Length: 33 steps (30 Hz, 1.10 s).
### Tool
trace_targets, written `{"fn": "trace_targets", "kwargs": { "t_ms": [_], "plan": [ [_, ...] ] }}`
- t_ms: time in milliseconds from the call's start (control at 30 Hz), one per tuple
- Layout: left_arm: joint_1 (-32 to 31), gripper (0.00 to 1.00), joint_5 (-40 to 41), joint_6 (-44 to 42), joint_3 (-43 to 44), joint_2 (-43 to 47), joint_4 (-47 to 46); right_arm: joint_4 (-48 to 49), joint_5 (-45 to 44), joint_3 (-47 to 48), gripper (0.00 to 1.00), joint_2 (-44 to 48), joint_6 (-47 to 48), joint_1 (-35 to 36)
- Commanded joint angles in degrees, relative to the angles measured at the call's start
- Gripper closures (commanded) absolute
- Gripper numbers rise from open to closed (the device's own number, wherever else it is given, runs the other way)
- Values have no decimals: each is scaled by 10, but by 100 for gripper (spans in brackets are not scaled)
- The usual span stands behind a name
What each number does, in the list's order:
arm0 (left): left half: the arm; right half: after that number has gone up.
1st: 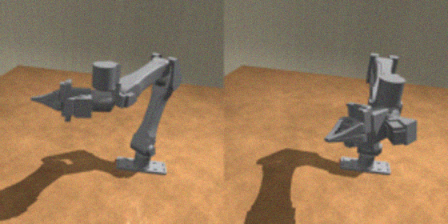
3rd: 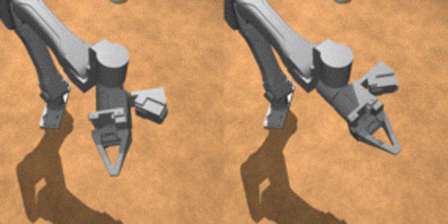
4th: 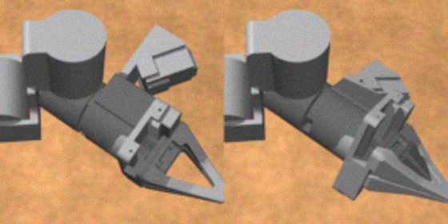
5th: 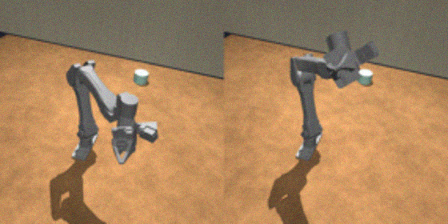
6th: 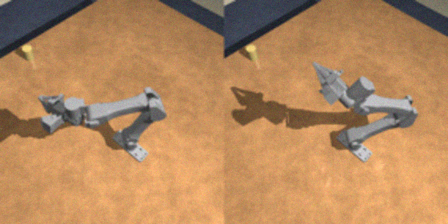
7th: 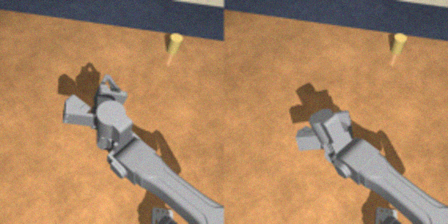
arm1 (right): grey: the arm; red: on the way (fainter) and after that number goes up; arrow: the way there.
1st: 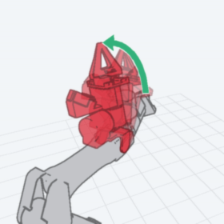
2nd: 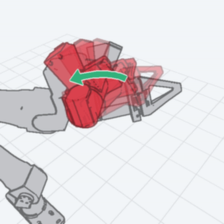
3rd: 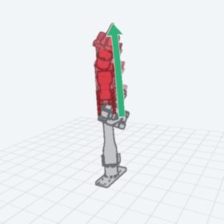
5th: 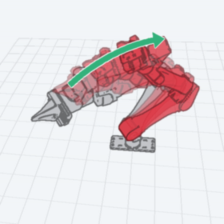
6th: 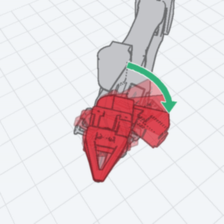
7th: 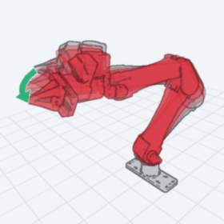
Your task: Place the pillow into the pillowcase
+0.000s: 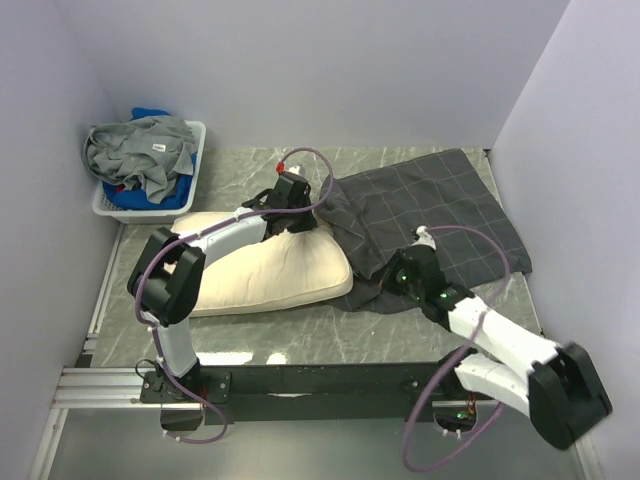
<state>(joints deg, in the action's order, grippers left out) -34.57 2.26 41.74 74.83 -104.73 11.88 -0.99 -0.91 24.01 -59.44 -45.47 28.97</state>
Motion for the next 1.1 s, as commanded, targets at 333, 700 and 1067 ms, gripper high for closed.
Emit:
{"fn": "trace_targets", "kwargs": {
  "t_ms": [333,700,1067],
  "plan": [
    [9,99,1,30,36,2,-41,-174,7,-4,100,248,8,16],
    [8,99,2,62,88,-47,-34,-252,24,175,100,203,21,156],
    [-17,99,-5,110,76,-74,-80,-197,-19,306,100,4,25,263]
  ]
}}
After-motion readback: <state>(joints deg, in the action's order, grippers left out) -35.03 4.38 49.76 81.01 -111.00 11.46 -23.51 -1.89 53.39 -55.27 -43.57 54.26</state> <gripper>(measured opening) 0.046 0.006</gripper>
